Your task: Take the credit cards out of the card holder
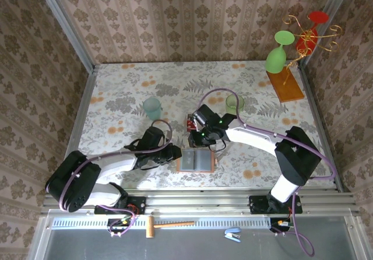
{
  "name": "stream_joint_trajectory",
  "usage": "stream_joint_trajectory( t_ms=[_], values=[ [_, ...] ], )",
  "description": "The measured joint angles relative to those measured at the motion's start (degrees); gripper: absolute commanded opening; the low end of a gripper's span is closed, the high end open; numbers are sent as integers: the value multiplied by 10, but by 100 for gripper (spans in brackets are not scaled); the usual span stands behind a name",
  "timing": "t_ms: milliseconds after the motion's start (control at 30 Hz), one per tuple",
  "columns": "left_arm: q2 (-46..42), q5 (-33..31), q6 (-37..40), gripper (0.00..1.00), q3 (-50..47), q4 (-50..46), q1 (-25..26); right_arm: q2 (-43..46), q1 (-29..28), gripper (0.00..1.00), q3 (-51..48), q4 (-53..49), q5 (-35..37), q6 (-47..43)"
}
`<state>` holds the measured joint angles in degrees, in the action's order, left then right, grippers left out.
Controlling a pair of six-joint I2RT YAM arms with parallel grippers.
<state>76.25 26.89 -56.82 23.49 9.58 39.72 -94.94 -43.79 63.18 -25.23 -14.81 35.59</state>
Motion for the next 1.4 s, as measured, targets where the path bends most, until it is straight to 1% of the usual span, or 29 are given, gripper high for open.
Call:
stream_joint_trajectory(
  t_ms=[200,433,533,833,1233,1400],
  values=[
    [10,-2,-2,17,-10,3,1,-11,-8,16,-33,18,-22,48],
    [10,-2,-2,14,-18,4,1,-39,-29,16,-37,42,-39,84],
    [10,-2,-2,13,-20,5,1,-41,-34,19,-40,46,-39,95],
    [17,-1,-2,13,-21,12,1,-41,-34,24,-66,58,-41,112],
    [18,-1,-2,13,-25,16,1,-41,-34,22,-68,76,-58,123],
    [18,-1,-2,13,-25,17,1,-42,-34,23,-68,86,-67,126]
  ],
)
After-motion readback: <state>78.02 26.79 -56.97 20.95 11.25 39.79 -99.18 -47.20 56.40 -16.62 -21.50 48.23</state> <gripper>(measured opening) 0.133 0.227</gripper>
